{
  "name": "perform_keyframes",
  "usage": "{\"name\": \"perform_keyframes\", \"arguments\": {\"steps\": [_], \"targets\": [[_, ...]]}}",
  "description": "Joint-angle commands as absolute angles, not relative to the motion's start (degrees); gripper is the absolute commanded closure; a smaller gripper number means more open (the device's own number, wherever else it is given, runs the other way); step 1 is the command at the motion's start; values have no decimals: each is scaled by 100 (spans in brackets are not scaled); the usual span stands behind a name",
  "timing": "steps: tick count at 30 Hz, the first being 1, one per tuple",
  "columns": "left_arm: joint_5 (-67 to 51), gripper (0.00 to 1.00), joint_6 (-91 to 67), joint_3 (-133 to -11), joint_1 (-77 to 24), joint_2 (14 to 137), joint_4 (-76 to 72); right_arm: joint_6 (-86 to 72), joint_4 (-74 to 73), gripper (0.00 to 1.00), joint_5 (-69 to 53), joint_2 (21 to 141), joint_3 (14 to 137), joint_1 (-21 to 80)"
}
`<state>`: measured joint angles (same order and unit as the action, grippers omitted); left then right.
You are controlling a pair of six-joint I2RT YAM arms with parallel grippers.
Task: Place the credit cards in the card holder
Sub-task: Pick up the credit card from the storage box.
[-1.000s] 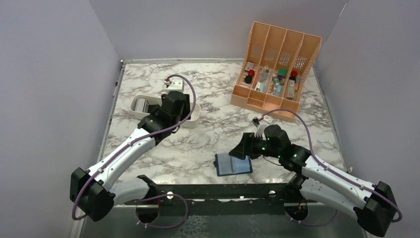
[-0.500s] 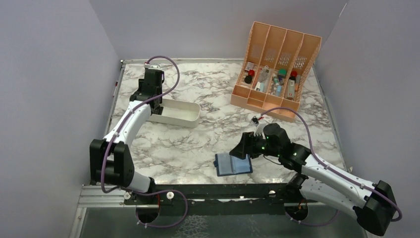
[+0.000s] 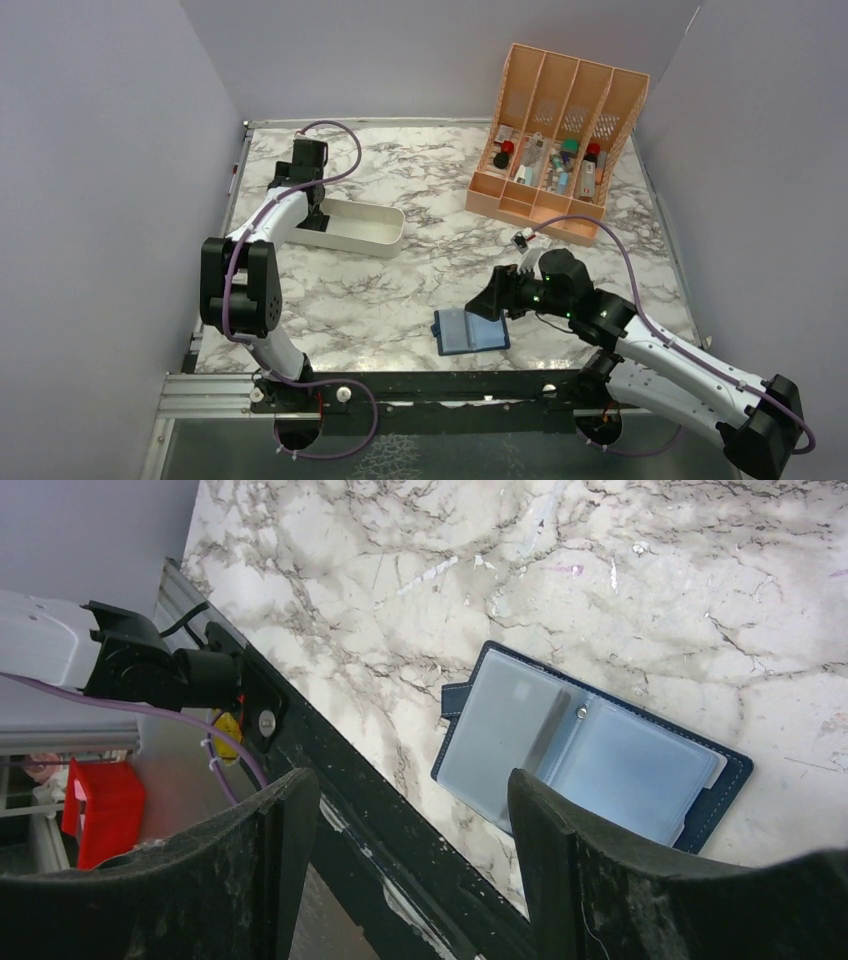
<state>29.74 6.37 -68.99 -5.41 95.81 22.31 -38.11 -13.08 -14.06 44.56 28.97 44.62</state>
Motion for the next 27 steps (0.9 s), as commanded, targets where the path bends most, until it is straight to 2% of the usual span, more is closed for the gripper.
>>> {"name": "perform_keyframes", "arguments": {"steps": [1,9,16,20,24,27], "targets": [[3162,40,925,-7066,-454,9866,2092,-3796,-1485,26,-1467,4550,3003,4471],[3043,34,993,-6983,-401,10110,1972,-3870,-1518,25,-1584,4502,2893,4473],[3423,37,940,-7262,-373,10640,2118,-3843,-1544,25,-1701,4466,2947,4473],[3628,45,993,-7320,-372,10701,2087,-3839,-1642,25,-1632,4350,2920,4471],[3582,64,1040,-7370,-369,10713,2106,-3893,-1569,25,-1640,4246,2831,4468],[3381,71,1046,-7400,-391,10653,2106,-3879,-1549,24,-1677,4281,2837,4474]]}}
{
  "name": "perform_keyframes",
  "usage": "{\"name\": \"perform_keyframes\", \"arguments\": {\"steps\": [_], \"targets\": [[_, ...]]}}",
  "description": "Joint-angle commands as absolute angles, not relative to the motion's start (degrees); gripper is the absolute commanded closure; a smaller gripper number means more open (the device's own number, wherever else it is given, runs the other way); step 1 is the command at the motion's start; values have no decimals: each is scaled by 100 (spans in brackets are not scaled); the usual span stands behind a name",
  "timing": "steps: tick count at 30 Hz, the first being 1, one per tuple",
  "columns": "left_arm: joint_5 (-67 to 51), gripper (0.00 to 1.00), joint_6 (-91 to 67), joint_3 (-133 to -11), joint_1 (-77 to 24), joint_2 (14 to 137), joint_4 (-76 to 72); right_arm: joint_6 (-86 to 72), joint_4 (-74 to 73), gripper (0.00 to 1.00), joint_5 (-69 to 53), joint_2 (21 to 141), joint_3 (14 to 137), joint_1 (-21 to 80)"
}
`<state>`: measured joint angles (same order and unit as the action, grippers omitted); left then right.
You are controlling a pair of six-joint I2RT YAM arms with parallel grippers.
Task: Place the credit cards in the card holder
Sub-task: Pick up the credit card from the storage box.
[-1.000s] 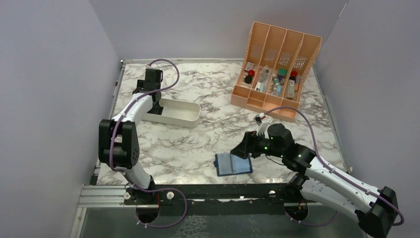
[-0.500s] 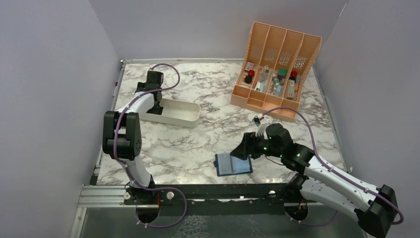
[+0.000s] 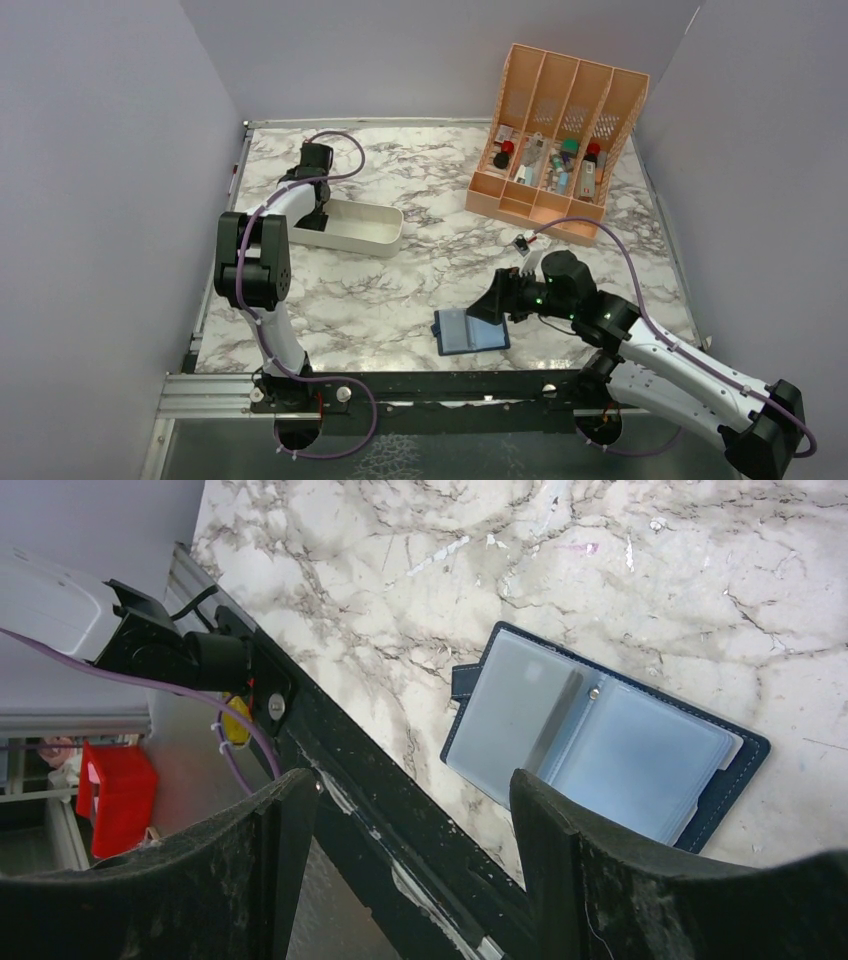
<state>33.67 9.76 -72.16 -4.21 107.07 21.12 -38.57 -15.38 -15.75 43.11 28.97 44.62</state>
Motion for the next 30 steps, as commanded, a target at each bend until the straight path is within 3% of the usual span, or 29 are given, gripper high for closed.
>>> {"name": "perform_keyframes", "arguments": {"steps": [1,9,20,30], "targets": [[3386,72,1050,-7415,-401,10659,2128,-3862,-1535,24,-1691,4311,2838,4474],[3463,75,1044,-7575,-454,10652,2304,-3788,-1584,24,-1744,4390,2925,4474],[3262,99,877,-7959,-712,10544,2926,-3871,-1464,24,-1793,4392,2834,4474],[2595,100,244,-7998,-1089,9993,3592,-3993,-1293,24,-1962,4433,2830,4474]]}}
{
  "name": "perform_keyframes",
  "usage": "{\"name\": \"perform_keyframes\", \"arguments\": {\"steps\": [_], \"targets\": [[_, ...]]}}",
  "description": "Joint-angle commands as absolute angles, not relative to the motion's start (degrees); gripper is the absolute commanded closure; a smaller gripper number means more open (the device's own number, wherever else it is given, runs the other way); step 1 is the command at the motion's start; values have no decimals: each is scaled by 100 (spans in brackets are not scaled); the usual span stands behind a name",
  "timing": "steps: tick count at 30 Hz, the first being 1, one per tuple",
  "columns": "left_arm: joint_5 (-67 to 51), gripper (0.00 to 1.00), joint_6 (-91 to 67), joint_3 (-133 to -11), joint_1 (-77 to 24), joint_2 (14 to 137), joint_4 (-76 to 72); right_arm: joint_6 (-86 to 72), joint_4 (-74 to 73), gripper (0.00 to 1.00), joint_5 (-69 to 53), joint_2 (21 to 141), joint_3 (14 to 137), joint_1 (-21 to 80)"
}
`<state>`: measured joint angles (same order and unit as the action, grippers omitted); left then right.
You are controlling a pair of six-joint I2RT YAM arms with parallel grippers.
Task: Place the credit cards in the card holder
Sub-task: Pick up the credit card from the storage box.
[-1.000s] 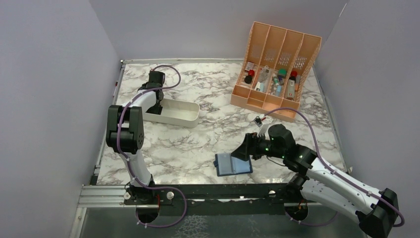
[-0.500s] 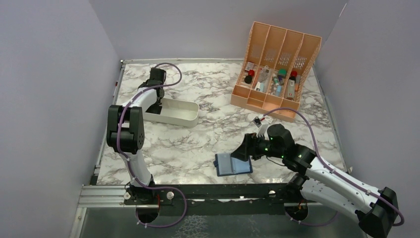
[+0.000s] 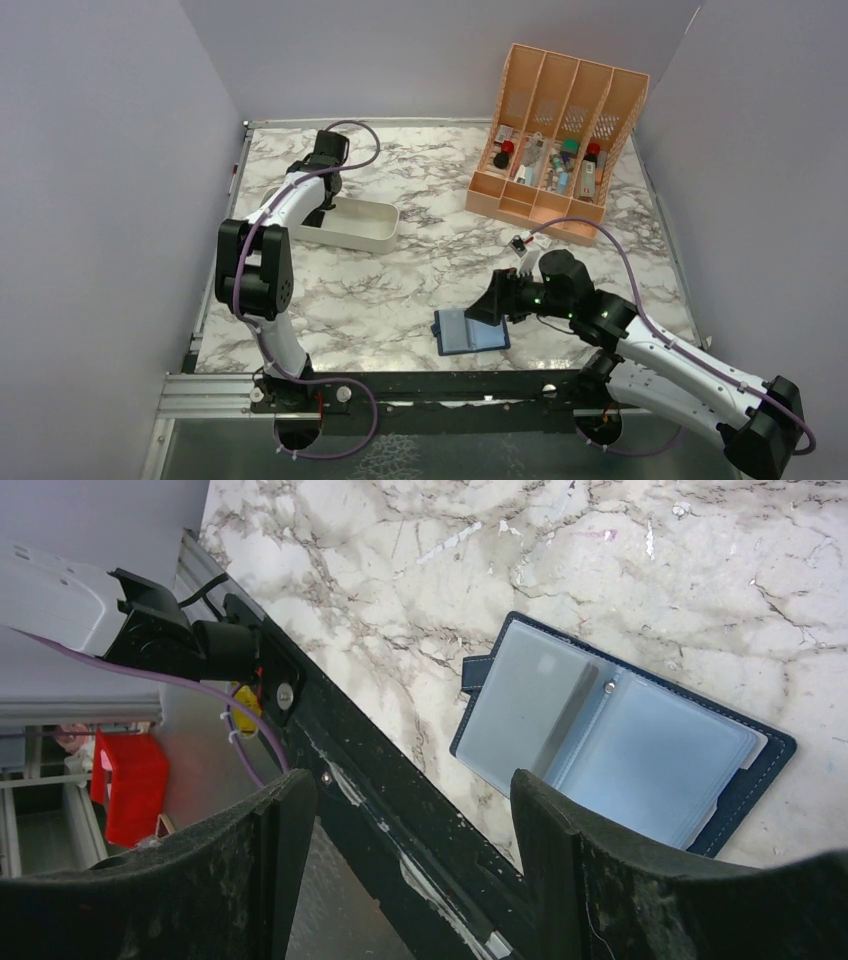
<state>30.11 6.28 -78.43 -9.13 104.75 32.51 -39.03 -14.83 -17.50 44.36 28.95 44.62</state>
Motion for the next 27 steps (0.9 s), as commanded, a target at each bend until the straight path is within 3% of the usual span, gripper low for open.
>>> {"name": "perform_keyframes", "arguments": {"steps": [1,8,16,23,27], "targets": [[2516,100,178,-7994,-1124,9922,3636,-4000,-1292,24,-1968,4426,2830,4474],[1237,100,-286,-7916,-1161,9122,3764,-4272,-1175,24,-2221,4141,2783,4474],[-1158,100,-1184,-7571,-1160,7920,3230,-4528,-727,25,-2121,3826,2687,4474],[-3481,100,-3238,-5880,-1160,6531,690,-5169,208,33,-2086,3420,2242,4469],[-3946,100,-4537,-5000,-1169,5999,-578,-5478,391,37,-1825,3230,2299,4474]]}}
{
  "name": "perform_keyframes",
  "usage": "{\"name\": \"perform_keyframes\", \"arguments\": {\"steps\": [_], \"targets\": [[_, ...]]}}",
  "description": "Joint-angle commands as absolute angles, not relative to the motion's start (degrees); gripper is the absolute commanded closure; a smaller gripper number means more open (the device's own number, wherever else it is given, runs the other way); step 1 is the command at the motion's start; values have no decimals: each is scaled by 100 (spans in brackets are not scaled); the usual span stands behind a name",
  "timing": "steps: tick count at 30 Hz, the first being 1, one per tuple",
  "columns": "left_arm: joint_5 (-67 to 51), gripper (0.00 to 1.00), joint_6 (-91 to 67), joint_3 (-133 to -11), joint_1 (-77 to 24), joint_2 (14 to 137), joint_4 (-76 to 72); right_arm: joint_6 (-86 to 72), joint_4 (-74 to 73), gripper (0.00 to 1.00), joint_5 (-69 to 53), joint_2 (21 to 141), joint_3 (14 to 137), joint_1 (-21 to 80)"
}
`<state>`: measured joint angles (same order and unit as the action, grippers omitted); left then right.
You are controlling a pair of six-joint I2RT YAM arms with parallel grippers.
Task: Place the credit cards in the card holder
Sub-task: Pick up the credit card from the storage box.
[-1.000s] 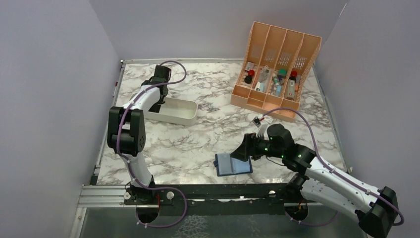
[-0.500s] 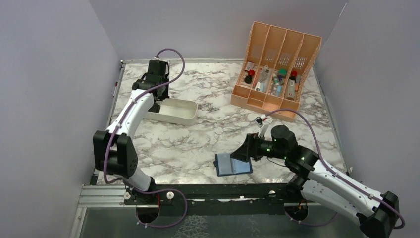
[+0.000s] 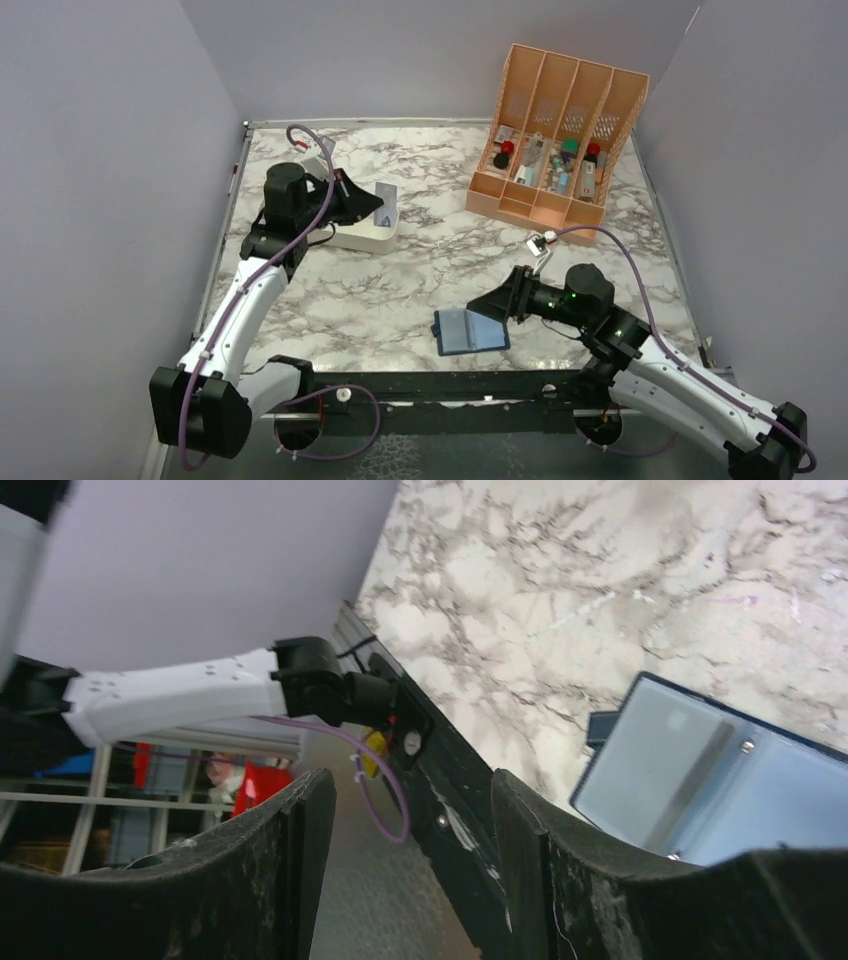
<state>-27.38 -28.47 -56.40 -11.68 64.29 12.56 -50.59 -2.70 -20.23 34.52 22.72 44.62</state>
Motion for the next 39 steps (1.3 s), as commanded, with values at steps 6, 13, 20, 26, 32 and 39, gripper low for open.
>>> {"name": "perform_keyframes", "arguments": {"steps": [6,13,20,26,32,39], "targets": [[-4308,100,-5971,-3933,-1649,5531,-1961,-6091,1537,50,-1472,3065,2080,4474],[-4382,100,-6145,-3479,-2302,5184,-2025,-6460,2246,52,-1650,3785,2212,4474],[-4322,100,-6314,-3024,-2646,5140,-2232,-6693,3323,53,-1948,4565,2137,4474],[-4205,100,-6477,-2806,-2846,5160,-2565,-6667,3658,53,-2036,5141,2317,4474],[-4141,100,-6621,-2680,-2944,5148,-2746,-6757,4102,62,-2185,5601,2370,4474],[-4033,100,-6715,-2528,-2979,5048,-2812,-6800,4468,97,-2226,5670,2213,4474]]}}
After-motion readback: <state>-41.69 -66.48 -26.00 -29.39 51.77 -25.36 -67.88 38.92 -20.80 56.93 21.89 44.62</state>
